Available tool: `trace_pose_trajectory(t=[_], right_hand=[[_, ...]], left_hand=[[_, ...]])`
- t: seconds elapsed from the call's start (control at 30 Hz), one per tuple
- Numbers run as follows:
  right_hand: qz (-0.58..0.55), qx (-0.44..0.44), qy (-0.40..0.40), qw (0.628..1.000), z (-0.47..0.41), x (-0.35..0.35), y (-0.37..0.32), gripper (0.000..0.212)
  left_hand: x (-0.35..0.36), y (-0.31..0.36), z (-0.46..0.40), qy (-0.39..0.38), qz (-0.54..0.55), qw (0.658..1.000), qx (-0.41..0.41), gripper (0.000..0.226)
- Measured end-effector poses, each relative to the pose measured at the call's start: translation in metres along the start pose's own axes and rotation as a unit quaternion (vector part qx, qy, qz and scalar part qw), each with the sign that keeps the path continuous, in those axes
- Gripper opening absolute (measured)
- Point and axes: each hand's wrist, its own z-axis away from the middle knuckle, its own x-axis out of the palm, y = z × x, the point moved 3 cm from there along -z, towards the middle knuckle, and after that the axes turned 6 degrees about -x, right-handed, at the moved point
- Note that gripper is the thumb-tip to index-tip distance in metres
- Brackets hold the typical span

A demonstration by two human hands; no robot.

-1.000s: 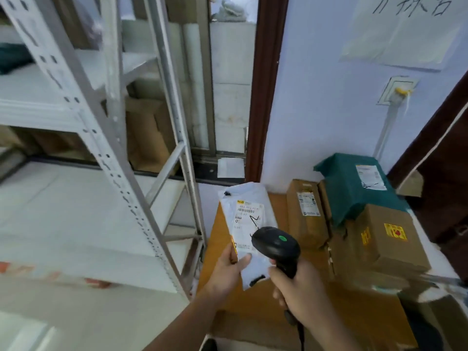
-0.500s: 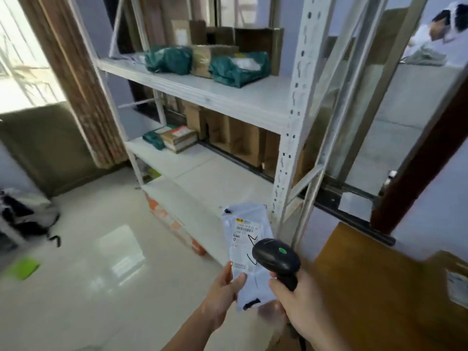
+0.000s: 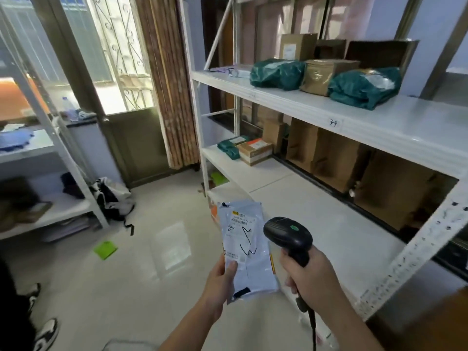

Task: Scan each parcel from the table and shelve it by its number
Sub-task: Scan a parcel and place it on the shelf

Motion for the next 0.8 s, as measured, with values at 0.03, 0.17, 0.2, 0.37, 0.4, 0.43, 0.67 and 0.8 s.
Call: trace_pose_trajectory(t=[0.03, 0.17, 0.2, 0.37, 0.4, 0.43, 0.67, 0.8], right_hand=[[0.001, 0.0, -0.006, 1.0, -0.009, 0.01, -0.004, 0.009], [0.012, 0.006, -0.026, 1.0, -0.048, 0.041, -0.016, 0.012], [0.016, 0.008, -0.027, 0.999, -0.059, 0.047, -0.018, 0.013], [0.03, 0.024, -0.033, 0.999, -0.123, 0.071, -0.017, 0.017], [0.033, 0.022, -0.036, 0.999, -0.139, 0.076, -0.017, 0.018], [0.037, 0.02, -0.038, 0.998, -0.151, 0.079, -0.018, 0.017], [0.047, 0.019, -0.054, 0.997, -0.253, 0.111, -0.027, 0.019], [0.059, 0.028, -0.059, 0.996, -0.305, 0.133, -0.028, 0.016]], left_hand=[[-0.012, 0.002, -0.007, 0.01, 0.004, 1.0, -0.001, 0.055], [-0.046, 0.011, -0.043, 0.045, 0.021, 0.999, -0.01, 0.053], [-0.053, 0.012, -0.054, 0.055, 0.026, 0.998, -0.009, 0.055], [-0.072, 0.028, -0.112, 0.081, 0.038, 0.996, -0.009, 0.045], [-0.076, 0.032, -0.125, 0.085, 0.04, 0.996, -0.011, 0.044], [-0.08, 0.036, -0.135, 0.092, 0.039, 0.995, -0.016, 0.044], [-0.114, 0.079, -0.22, 0.111, 0.038, 0.993, -0.019, 0.044], [-0.132, 0.101, -0.265, 0.087, 0.043, 0.995, -0.017, 0.04]])
